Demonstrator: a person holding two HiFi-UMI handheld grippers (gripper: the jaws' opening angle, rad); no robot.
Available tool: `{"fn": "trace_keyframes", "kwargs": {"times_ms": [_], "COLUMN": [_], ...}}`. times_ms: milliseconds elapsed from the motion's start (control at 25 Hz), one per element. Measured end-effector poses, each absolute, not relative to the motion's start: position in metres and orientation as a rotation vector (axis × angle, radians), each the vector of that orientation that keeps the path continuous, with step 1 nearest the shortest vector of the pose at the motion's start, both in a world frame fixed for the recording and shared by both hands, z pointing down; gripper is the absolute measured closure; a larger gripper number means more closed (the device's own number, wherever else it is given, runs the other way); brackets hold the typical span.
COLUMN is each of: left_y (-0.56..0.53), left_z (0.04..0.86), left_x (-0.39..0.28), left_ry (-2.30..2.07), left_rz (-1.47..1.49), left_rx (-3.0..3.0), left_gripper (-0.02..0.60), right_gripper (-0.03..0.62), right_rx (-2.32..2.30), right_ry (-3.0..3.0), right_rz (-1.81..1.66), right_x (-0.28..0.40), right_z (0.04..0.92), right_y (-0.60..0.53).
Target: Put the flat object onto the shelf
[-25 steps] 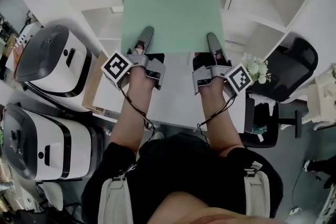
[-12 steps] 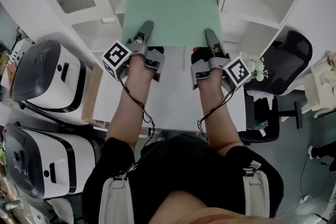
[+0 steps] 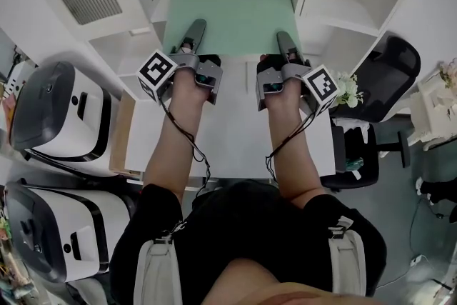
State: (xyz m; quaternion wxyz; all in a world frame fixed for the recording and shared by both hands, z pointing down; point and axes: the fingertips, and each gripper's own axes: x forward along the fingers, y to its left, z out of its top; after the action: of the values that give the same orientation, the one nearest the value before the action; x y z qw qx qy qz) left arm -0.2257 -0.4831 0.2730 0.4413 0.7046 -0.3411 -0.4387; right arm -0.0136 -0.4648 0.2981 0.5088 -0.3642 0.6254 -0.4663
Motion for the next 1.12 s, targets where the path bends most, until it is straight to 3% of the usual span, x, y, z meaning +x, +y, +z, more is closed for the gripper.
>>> {"fn": "trace_keyframes", "kwargs": {"times_ms": [160, 360, 720, 1120], "left_y": [-0.481, -0.47, -0.435, -0.43], "left_z": [0.26, 0.258, 0.258, 0.259], "left_x": [-0.224, -0.225, -0.211, -0.192], "left_ry": [-0.835, -0.891, -0.987, -1.644], "left_rz": [-1.079, -1.02, -0.874, -0.37], "left_rx": [1.838, 1.953, 2.182, 2.653], "left_gripper": [0.363, 0.344, 0.344, 0.369], "right_gripper": [0.551, 0.557, 0.549, 0.528], "right_rx": [-0.903, -0.881, -0.951, -0.946], "right_ry": [1.437, 1.379, 1.364, 1.409], "right_rz": [-1.149, -1.154, -1.124, -1.111], "right_x": [-0.012, -0.01, -0.011, -0.014], "right_z": [0.294, 0.292, 0.287, 0.281], "right_y": [-0.474, -0.49, -0.504, -0.506]}}
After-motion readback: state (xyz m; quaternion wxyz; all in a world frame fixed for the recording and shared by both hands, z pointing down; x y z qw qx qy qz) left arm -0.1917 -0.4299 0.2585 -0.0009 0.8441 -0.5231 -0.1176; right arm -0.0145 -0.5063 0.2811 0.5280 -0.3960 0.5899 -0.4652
